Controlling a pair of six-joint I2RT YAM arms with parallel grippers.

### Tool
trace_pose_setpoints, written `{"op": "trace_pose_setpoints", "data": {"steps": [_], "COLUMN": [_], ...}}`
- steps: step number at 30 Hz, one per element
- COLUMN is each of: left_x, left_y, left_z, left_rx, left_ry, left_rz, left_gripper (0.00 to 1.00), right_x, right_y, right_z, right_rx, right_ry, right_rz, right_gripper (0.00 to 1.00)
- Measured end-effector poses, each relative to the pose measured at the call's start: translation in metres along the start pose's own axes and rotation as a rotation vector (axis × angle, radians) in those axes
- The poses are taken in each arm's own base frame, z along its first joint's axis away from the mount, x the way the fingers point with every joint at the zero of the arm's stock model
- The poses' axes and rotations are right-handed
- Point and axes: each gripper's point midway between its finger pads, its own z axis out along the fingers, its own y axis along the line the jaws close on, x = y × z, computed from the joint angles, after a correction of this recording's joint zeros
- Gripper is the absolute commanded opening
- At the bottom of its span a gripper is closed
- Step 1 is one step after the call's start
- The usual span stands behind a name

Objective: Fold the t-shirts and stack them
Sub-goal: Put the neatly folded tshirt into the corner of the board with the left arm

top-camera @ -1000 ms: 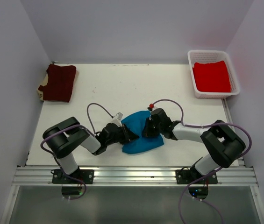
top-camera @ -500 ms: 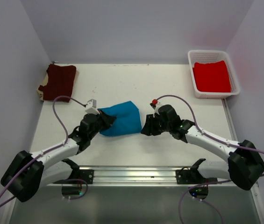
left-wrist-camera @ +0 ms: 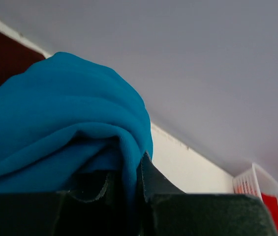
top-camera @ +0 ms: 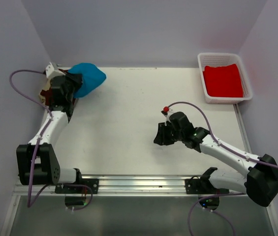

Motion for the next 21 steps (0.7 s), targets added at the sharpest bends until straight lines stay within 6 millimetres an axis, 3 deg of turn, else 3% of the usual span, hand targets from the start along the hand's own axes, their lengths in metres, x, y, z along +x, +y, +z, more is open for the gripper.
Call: {"op": "trace_pose_setpoints", "data": {"steps": [7, 10, 12, 15, 18, 19, 21], "left_x": [-0.117, -0.138, -0.141, -0.112, -0.051, -0.02, 0.022], "left_y": [0.028, 0.052, 0.07, 0.11, 0.163, 0.188, 0.221], "left_z": [0.08, 0.113, 0.133, 0.154, 0.164, 0.16, 0.146], "left_rx": [-0.028, -0.051, -0.063, -0.093, -0.149, -0.193, -0.263], "left_ry": [-0.204, -0.234, -0.239, -0.21, -0.12, -0.08, -0.033], "left_rz": [-0.024, -0.027, -0.039, -0.108, -0.217, -0.268, -0.351], "left_gripper": [0.0, 0.0, 0.0, 0.0, 0.0, 0.0, 0.0], "right_x": [0.011, 0.015, 0.017, 0.018, 0.017, 0.016, 0.016], "right_y": [-0.007, -0.012, -0.014, -0.014, -0.015, -0.015, -0.015], "right_z": [-0.007, -0.012, -0.015, -0.019, -0.022, -0.024, -0.027], "right_rx": [0.028, 0.052, 0.063, 0.071, 0.08, 0.081, 0.081], "right_ry": [0.028, 0.035, 0.041, 0.042, 0.034, 0.031, 0.025], "right_rz": [0.008, 0.011, 0.013, 0.019, 0.025, 0.027, 0.027], "right_gripper": [0.28, 0.27, 0.26, 0.25, 0.25, 0.25, 0.25]}}
